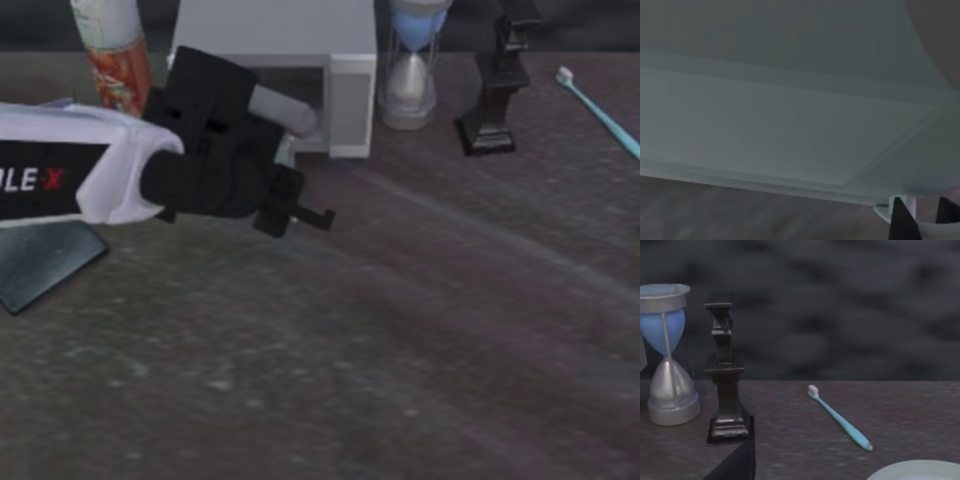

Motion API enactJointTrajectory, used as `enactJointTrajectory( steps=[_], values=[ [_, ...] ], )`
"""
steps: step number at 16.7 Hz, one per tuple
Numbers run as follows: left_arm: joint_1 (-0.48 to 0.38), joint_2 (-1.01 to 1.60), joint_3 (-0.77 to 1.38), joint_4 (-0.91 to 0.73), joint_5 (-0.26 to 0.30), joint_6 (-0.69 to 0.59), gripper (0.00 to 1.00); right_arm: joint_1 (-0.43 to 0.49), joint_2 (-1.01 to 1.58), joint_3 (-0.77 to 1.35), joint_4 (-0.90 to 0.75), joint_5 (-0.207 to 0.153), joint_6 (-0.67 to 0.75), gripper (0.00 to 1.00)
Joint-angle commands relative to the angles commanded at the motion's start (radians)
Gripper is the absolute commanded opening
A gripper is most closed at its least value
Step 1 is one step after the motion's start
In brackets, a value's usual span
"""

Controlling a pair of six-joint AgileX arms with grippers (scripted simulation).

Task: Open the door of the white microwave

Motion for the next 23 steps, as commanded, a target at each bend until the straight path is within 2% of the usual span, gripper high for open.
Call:
enactJointTrajectory(
  steps=[19, 23],
  values=[
    [0.0, 0.0, 0.0, 0.0, 0.0, 0.0, 0.0, 0.0, 0.0, 0.0, 0.0, 0.0, 0.0, 1.0],
    [0.005, -0.006, -0.015, -0.002, 0.027, 0.022, 0.0, 0.0, 0.0, 0.0, 0.0, 0.0, 0.0, 1.0]
  ],
)
